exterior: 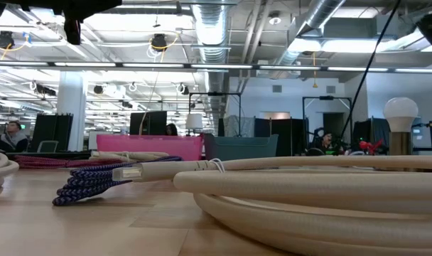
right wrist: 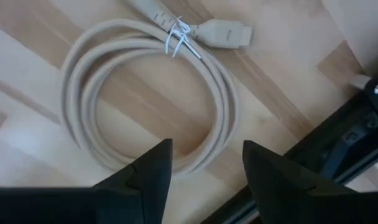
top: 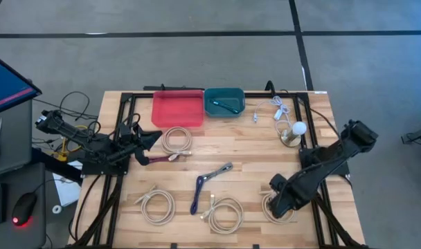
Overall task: Pick & Place USB Port
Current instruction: Put the brown HDMI cable into the red bin
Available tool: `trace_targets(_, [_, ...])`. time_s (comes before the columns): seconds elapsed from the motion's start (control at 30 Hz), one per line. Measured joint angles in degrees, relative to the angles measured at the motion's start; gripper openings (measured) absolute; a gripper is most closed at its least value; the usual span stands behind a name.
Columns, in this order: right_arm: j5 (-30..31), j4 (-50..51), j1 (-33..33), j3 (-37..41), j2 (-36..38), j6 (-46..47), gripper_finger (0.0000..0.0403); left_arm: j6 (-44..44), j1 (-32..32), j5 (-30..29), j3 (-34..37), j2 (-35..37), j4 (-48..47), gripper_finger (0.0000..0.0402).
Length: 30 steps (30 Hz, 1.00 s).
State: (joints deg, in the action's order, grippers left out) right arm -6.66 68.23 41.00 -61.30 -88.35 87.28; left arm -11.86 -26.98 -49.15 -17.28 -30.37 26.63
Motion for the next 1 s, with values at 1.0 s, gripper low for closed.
trace_targets(1.0, [-5.3, -3.1, 1.9, 4.1, -10.5, -0.2, 0.0152, 0.0, 0.0, -0.1, 0.0, 0.0, 0.0, 0.0017])
